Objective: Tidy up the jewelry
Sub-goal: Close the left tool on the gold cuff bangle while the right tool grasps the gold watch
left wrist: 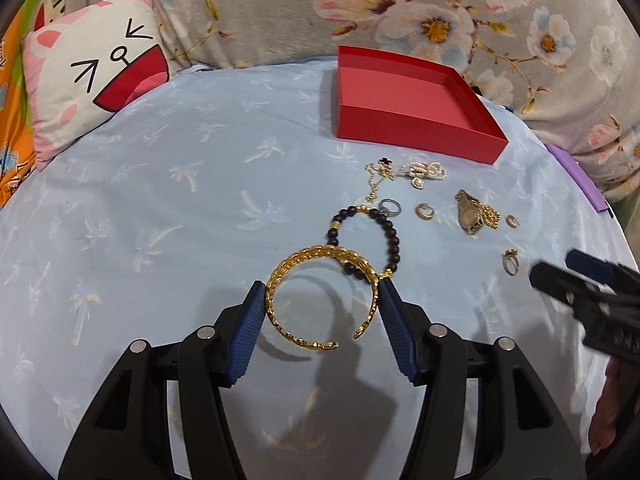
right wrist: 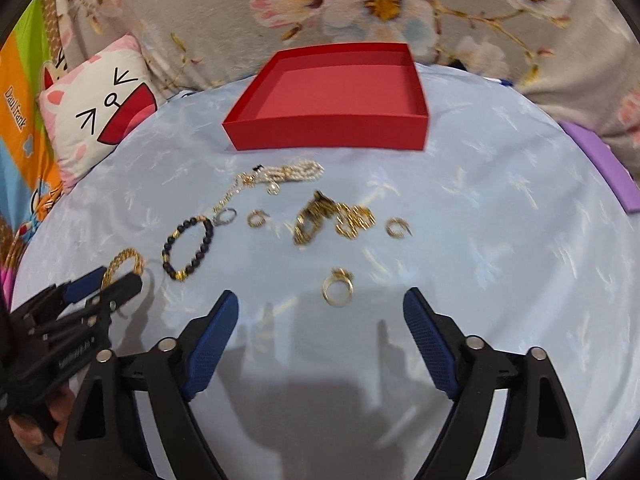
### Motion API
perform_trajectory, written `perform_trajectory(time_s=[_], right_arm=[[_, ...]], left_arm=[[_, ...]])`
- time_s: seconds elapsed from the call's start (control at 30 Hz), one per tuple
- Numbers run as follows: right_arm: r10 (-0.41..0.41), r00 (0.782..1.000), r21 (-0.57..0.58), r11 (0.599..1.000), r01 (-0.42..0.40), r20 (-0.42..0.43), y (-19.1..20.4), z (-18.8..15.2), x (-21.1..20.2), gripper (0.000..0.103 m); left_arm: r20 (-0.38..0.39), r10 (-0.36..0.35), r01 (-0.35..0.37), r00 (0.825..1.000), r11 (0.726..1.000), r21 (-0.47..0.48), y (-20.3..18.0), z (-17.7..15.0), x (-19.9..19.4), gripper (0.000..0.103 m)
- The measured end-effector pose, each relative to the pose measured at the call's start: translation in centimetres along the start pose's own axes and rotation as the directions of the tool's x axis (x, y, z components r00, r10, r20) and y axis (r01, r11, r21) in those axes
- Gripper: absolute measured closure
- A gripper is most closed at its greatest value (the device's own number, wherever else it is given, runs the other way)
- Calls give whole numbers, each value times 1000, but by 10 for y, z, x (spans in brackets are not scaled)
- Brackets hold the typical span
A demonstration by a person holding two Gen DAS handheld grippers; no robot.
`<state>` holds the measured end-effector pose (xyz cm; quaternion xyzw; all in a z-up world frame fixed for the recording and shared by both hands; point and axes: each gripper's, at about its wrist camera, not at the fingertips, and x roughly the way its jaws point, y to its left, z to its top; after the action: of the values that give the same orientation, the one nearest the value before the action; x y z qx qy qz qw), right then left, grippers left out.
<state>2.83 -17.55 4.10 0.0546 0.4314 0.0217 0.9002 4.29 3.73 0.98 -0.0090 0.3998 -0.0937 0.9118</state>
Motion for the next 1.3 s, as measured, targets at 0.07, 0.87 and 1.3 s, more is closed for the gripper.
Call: perform_trajectory(time_s=[0.07,0.87,1.3], right_arm=[[9,1000,-10,1000,-10,-11,7,11,12,34],[31,998,25,999,-30,-58,9,37,77,80],[74,997,16,997,-74,-12,9,29,50,95]], left_arm=[[10,4,-4,1000,1000,-2,2,0,0,48],[0,0,0,1000,1000,-2,8,-4,4,48],[-8,44,-44,999,999,16,6,-5,11,48]])
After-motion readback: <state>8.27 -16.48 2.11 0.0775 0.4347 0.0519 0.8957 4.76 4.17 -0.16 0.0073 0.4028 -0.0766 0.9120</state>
